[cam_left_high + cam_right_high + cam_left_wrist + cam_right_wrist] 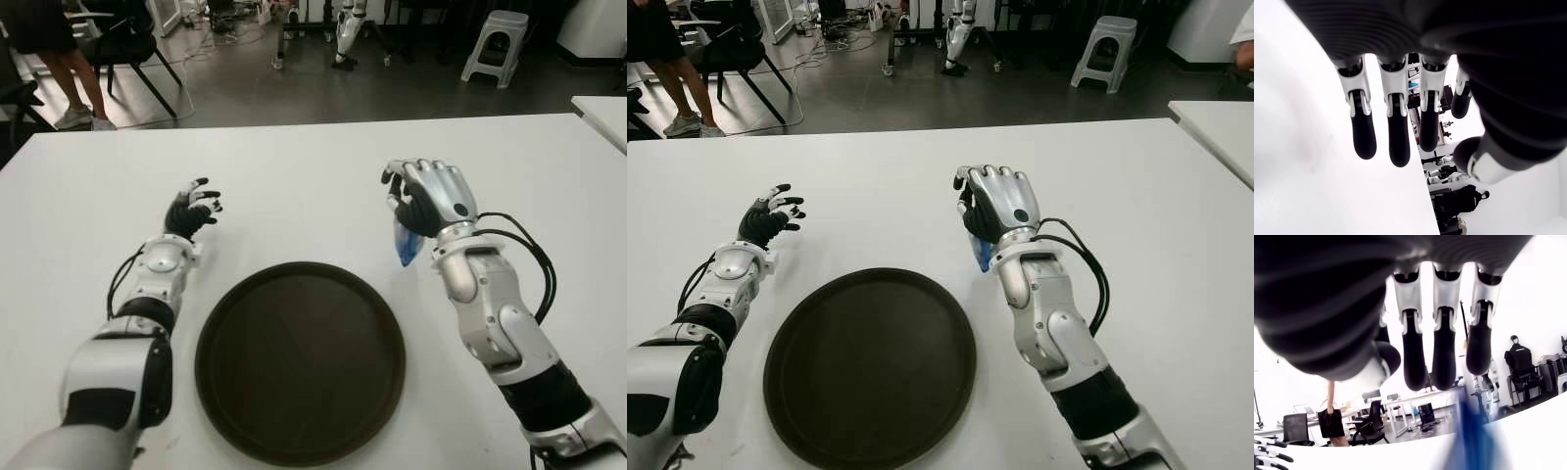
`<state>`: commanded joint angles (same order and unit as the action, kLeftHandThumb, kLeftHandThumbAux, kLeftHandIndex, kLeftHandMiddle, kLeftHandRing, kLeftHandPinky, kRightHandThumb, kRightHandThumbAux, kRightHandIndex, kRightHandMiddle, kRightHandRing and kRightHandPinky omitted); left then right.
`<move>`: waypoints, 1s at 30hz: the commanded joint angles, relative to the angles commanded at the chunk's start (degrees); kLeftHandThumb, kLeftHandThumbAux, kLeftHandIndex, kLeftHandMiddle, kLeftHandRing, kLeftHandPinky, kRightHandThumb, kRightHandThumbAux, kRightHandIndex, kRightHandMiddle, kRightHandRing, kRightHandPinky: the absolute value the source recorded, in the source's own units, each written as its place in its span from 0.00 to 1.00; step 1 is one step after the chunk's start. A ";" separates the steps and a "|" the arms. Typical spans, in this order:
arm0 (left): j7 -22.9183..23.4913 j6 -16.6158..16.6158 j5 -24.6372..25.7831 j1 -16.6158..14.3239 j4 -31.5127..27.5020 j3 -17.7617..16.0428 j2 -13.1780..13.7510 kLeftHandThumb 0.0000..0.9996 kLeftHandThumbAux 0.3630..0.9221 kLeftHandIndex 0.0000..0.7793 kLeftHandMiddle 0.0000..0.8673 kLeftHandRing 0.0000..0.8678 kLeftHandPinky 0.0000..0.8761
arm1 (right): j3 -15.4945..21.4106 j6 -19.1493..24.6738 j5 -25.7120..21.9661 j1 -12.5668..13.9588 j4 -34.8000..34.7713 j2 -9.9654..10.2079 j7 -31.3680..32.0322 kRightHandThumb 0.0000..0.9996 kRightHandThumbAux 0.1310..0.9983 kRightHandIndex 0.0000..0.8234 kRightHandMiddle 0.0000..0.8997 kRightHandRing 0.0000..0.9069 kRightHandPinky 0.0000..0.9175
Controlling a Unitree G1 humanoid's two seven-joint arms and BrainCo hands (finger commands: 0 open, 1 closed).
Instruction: Pick up the Oreo
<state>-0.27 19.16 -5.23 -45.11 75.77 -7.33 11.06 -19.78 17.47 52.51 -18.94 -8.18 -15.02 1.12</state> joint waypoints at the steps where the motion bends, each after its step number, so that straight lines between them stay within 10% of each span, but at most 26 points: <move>1: 0.06 0.05 0.04 0.00 -0.01 -0.02 -0.04 0.43 0.54 0.18 0.31 0.37 0.43 | 0.09 -0.05 0.00 0.13 -0.33 0.03 -0.01 0.69 0.70 0.50 0.56 0.55 0.58; 19: 0.23 0.21 0.47 0.00 0.07 -0.46 -0.67 0.48 0.50 0.17 0.32 0.39 0.44 | -2.77 -5.06 -0.89 1.36 -1.72 3.07 -1.83 0.69 0.70 0.51 0.67 0.69 0.69; 30: 0.24 0.65 -0.11 0.12 0.03 -0.01 -0.52 0.46 0.46 0.17 0.32 0.39 0.45 | -4.57 -8.32 -1.21 1.89 -3.11 3.85 -0.86 0.69 0.70 0.50 0.60 0.62 0.62</move>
<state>-0.03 19.81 -5.34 -44.99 75.80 -7.33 10.54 -24.35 9.16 51.30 -17.04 -11.28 -11.17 0.27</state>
